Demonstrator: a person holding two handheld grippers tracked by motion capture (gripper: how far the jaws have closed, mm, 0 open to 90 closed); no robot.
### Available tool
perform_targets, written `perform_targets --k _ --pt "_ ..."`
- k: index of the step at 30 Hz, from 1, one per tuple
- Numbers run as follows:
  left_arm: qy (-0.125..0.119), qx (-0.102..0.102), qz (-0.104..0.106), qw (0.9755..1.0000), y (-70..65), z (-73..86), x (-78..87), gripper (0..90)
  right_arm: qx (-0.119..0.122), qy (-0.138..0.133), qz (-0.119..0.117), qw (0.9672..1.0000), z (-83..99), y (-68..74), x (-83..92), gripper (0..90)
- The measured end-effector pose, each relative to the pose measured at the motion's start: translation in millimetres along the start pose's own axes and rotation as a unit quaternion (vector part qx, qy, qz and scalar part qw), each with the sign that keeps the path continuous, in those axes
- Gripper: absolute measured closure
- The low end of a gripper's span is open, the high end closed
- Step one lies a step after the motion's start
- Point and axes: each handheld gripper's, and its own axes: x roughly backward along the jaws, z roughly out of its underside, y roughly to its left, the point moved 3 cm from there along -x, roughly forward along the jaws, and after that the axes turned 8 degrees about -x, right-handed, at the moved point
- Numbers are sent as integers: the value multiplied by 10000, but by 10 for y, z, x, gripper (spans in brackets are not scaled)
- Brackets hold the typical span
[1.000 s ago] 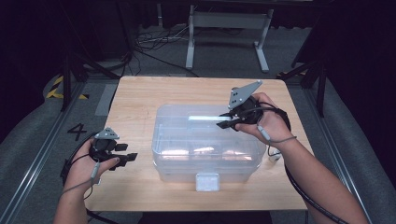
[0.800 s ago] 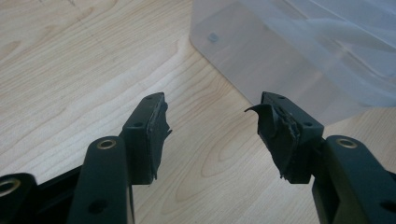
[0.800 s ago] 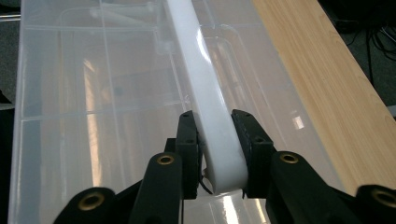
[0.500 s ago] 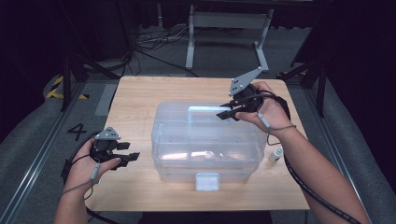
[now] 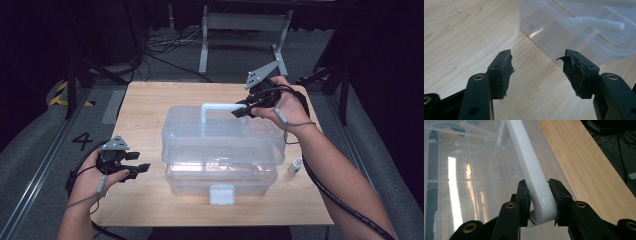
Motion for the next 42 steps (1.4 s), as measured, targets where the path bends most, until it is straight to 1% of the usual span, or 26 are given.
perform_targets --k 1,6,7,9,13,16,18,20,22,23,28,29,30,31,33,34,36,37,38,40,41,42 --pt "3 8 29 10000 -4 -3 4 407 -44 -11 -1 10000 -22 -42 -2 714" --pt "-14 28 27 10000 -14 -9 6 407 -200 -32 -27 9998 -65 -139 -5 709" --pt "-34 -10 -7 10000 -9 -12 6 406 -210 -34 -29 9998 -75 -158 -7 708" --pt "-46 -23 -32 10000 -9 -17 6 406 -244 -31 -11 9997 -90 -188 -8 707" --pt "-75 -14 -22 10000 -20 -29 7 406 -297 -57 8 9995 -107 -235 -14 703" --pt "-86 -3 -6 10000 -24 -34 6 406 -326 -67 12 9994 -114 -252 -16 702" --pt "-104 -38 -36 9999 -19 -38 8 405 -333 -30 48 9994 -133 -274 -19 701" --pt "-135 -4 -62 9999 -21 -41 12 404 -334 -15 66 9994 -140 -279 -19 700" --pt "-155 -61 -63 9998 -14 -49 21 403 -356 2 114 9993 -151 -291 -22 698" --pt "-162 -57 -57 9998 -16 -51 25 403 -356 -4 125 9993 -152 -296 -23 698" --pt "-214 -48 -34 9998 -40 -76 40 407 -372 4 116 9992 -153 -296 -23 698" --pt "-252 -132 -63 9996 -36 -89 51 417 -376 11 116 9992 -154 -296 -23 698" --pt "-252 -132 -63 9996 -36 -89 51 427 -376 11 116 9992 -154 -296 -23 698" --pt "-307 -123 -12 9995 -52 -106 65 427 -385 16 117 9992 -155 -296 -23 698" --pt "-455 -137 75 9988 -89 -142 90 461 -383 18 115 9992 -157 -298 -24 698" --pt "-568 -163 132 9982 -122 -178 109 459 -386 19 113 9992 -156 -297 -23 698" --pt "-688 -282 118 9972 -167 -238 138 442 -368 3 116 9993 -152 -296 -23 698" --pt "-688 -282 118 9972 -167 -238 138 442 -368 3 114 9993 -152 -296 -23 698" --pt "-742 -338 96 9966 -194 -271 153 442 -368 3 114 9993 -152 -296 -23 698" --pt "-901 -407 150 9950 -257 -339 181 444 -385 8 109 9992 -153 -297 -23 698" --pt "-901 -407 150 9950 -257 -339 181 450 -393 4 108 9992 -152 -297 -24 698" --pt "-929 -430 195 9946 -286 -364 198 450 -393 4 108 9992 -152 -297 -24 698"
